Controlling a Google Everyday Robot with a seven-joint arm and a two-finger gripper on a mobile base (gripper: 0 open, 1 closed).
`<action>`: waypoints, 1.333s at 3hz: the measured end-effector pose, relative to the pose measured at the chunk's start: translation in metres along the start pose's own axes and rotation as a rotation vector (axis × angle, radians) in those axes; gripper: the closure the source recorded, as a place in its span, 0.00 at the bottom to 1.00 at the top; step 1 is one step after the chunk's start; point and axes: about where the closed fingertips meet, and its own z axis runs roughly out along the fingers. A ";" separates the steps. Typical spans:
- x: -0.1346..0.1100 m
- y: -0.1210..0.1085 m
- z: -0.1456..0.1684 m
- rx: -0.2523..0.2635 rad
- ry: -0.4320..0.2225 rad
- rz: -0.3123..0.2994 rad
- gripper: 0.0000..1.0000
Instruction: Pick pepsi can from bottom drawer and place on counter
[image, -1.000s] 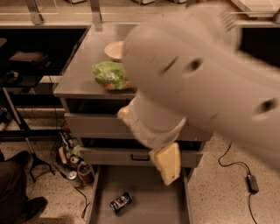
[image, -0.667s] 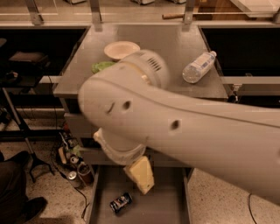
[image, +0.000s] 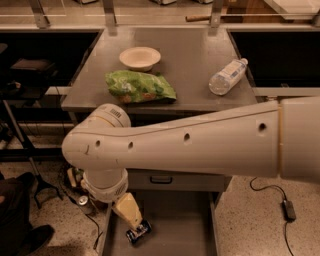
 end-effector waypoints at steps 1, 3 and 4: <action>-0.001 -0.011 0.049 -0.012 -0.056 -0.014 0.00; 0.006 -0.011 0.063 0.008 -0.041 -0.017 0.00; 0.031 -0.017 0.107 0.061 -0.038 -0.016 0.00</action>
Offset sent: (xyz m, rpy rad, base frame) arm 0.0054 0.0127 -0.0402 0.0189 0.0395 0.0188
